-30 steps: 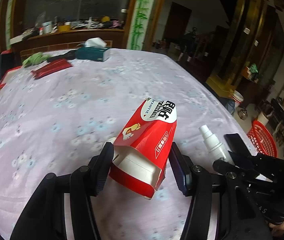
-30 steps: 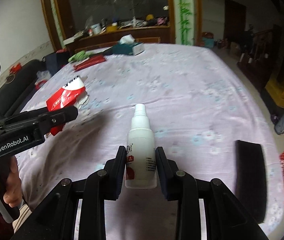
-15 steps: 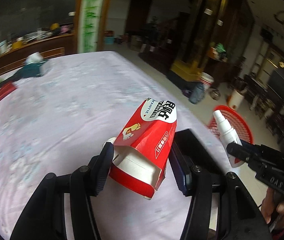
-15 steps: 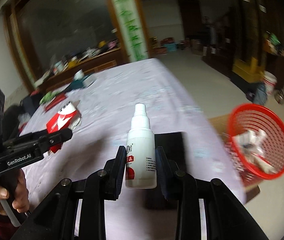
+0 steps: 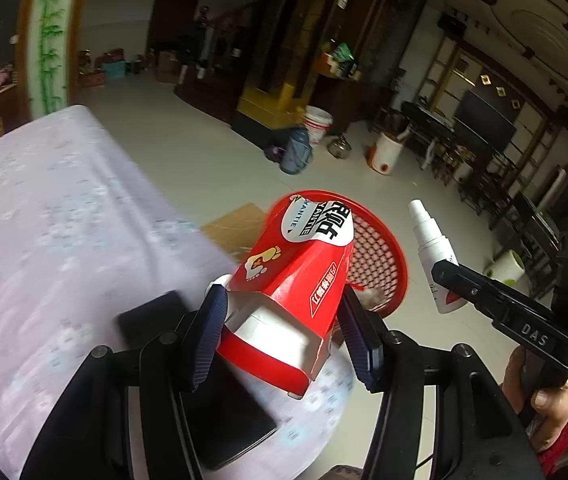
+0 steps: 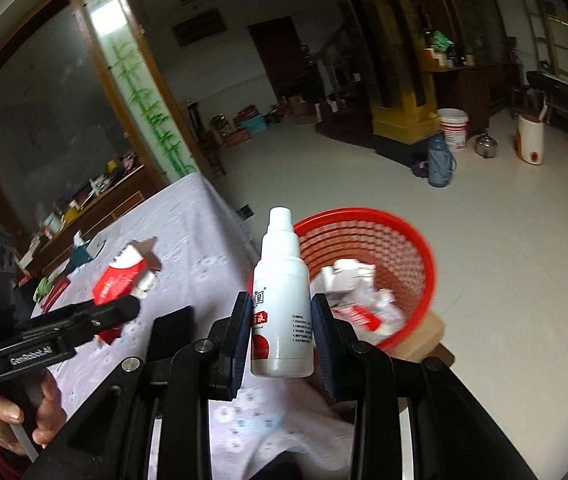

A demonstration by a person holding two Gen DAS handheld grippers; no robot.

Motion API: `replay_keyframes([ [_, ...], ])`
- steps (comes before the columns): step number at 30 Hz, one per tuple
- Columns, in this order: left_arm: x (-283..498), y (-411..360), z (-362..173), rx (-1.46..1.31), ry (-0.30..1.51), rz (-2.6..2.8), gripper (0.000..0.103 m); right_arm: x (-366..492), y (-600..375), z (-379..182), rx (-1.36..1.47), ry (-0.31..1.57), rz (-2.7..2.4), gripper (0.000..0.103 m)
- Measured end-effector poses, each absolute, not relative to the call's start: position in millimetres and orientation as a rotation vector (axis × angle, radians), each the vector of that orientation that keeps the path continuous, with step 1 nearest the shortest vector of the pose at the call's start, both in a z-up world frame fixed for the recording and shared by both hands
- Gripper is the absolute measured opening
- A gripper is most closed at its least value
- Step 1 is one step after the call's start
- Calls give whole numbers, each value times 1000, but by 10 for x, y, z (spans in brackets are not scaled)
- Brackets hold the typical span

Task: Collect trash
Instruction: 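Carry the carton and bottle over the red wastebasket with both tools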

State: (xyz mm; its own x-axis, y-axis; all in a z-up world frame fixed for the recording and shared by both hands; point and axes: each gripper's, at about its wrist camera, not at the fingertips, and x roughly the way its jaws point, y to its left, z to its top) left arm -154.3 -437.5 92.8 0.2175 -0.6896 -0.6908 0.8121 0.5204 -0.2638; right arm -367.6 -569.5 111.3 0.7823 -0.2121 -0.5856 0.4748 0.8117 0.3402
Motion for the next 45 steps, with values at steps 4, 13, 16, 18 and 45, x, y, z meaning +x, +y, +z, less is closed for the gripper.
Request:
replay_keyframes([
  [4, -1545, -4676, 850, 190, 878, -1060, 55, -3776, -5868, 1078, 522, 555, -411, 32],
  [13, -1534, -5093, 732, 204, 896, -1071, 55, -3765, -6174, 988, 563, 557, -403, 32],
  [16, -1529, -5189, 703, 208, 900, -1067, 55, -3762, -6217, 976, 562, 558, -398, 32],
  [18, -1531, -5262, 701, 211, 902, -1065, 55, -3746, -6245, 980, 565, 557, -395, 32],
  [45, -1569, -5692, 483, 304, 859, -984, 55, -3543, -6414, 839, 580, 605, -390, 32],
])
